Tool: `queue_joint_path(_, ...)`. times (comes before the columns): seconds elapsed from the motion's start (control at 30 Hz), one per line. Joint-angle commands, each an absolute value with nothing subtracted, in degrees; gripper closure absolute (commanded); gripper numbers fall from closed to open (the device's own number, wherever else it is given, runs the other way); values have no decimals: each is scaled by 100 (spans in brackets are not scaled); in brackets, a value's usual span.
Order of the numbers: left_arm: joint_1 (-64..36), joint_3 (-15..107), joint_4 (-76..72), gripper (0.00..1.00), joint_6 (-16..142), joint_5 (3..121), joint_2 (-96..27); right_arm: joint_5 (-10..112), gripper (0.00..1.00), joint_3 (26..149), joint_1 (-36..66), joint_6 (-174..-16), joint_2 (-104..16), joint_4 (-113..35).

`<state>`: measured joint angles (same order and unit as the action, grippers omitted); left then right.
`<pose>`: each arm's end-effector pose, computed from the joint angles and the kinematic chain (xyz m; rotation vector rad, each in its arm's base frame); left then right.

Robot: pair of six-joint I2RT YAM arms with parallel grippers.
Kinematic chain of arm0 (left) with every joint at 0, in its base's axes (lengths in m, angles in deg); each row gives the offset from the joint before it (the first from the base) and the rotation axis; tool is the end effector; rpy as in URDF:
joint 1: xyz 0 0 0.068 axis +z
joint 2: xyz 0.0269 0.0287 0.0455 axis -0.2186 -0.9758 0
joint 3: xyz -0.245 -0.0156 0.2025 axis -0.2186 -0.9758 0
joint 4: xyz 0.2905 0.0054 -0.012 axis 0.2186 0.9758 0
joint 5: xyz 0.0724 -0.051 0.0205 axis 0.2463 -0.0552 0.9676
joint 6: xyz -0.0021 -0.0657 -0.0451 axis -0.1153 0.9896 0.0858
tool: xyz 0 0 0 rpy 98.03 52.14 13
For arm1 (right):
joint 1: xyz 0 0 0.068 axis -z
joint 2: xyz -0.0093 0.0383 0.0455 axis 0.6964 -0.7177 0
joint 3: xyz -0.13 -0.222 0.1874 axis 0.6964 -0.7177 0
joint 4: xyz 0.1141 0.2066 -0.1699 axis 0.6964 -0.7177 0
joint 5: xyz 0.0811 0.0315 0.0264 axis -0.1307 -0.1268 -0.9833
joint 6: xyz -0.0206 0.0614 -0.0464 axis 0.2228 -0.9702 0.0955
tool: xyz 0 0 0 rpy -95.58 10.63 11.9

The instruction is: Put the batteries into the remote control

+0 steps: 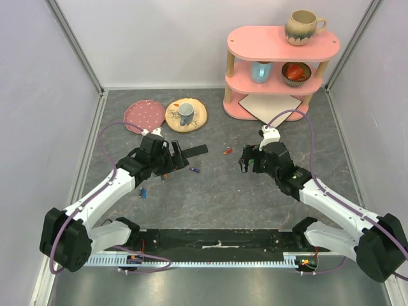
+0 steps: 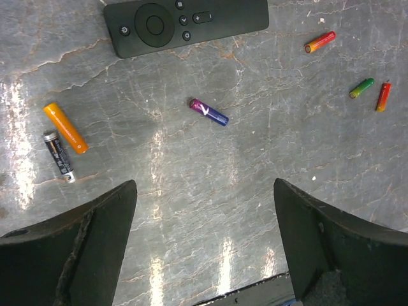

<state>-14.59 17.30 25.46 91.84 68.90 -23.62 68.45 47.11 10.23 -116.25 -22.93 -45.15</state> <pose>0.2329 -0.1216 0.2472 -0.2735 2.4457 -0.5701 0.2232 0.1357 0.2463 -0.0052 2.1443 0.4551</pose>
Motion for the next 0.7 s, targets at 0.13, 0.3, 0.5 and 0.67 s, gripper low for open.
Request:
queue_joint_path(0.13,-1435,1919,2047,9,9189,6899,-2804,6522,2,4719,1021,-11509,-2109,-4339)
queue_joint_path(0.3,-1435,2349,2336,13,9697,7487,-3464,6522,2,4754,1021,-11570,-2231,-4278)
queue_joint_path(0.5,-1444,2622,2258,1,10050,7997,-4202,6294,2,4842,1013,-11659,-2311,-4277)
queue_joint_path(0.67,-1392,3035,2415,17,9559,8182,-4694,6267,2,4833,1012,-11641,-2109,-4348)
